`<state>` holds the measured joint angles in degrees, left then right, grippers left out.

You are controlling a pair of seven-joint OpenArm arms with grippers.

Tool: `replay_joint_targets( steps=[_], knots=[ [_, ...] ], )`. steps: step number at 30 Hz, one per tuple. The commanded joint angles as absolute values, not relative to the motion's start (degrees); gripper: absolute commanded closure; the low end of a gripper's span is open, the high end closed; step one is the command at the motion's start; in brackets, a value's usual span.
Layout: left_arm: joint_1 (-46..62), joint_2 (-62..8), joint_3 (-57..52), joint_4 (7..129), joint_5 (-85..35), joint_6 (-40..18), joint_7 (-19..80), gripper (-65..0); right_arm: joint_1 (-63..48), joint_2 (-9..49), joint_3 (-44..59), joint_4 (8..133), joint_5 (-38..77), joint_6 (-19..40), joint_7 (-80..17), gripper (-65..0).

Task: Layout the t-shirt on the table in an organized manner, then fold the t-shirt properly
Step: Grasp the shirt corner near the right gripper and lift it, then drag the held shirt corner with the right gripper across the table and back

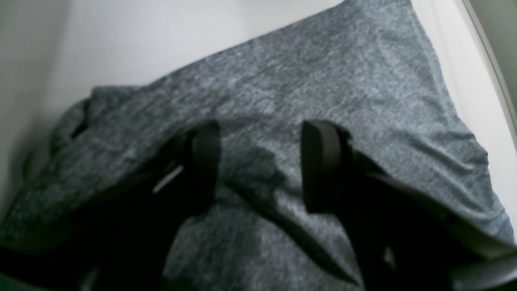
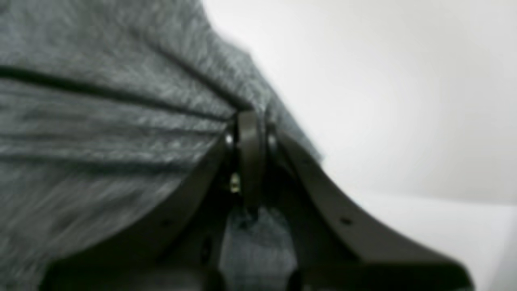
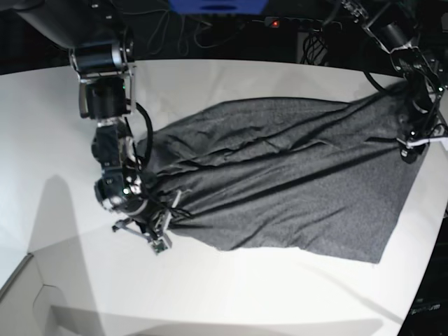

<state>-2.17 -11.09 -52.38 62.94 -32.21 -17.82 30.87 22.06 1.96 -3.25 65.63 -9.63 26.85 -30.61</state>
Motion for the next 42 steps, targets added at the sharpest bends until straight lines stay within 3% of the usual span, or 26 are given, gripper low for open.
replay_joint_targets(
  steps=[1, 8, 12, 18, 29, 37, 42],
  knots=[
    [-1.9, -11.7, -52.4, 63.2, -31.0, -16.6, 32.3, -31.7, 21.6, 2.1, -3.2, 70.7, -9.2, 26.8, -30.2, 0.0],
    [-2.0, -11.7, -52.5, 63.2, -30.9, -16.6, 32.2, -31.7, 3.7, 2.1, -7.1, 100.6, -9.2, 26.8, -34.4, 0.0],
    [-2.2, -11.7, -52.6, 63.2, -30.9, -16.6, 32.1, -31.7, -7.9, 4.3, -11.6, 111.4, -9.2, 26.8, -34.3, 0.0],
    [-2.3, -11.7, -52.6, 63.2, -30.9, -16.6, 32.1, -31.7, -15.7, 8.7, -14.3, 111.9, -9.2, 26.8, -34.2, 0.0],
    [-2.3, -11.7, -52.7, 64.6, -31.5, -16.7, 32.6, -31.7, -16.2, 12.5, -14.7, 112.2, -9.2, 26.8, -34.8, -0.6],
    [0.5, -9.2, -52.4, 80.5, -31.5, -16.7, 32.6, -31.7, -18.1, 13.6, -14.2, 115.7, -9.2, 26.8, -34.2, -24.1],
    [0.1, -9.5, -52.4, 78.5, -31.3, -16.7, 32.5, -31.8, -16.3, 12.4, -13.6, 116.7, -9.2, 26.8, -34.2, -29.0]
  ],
)
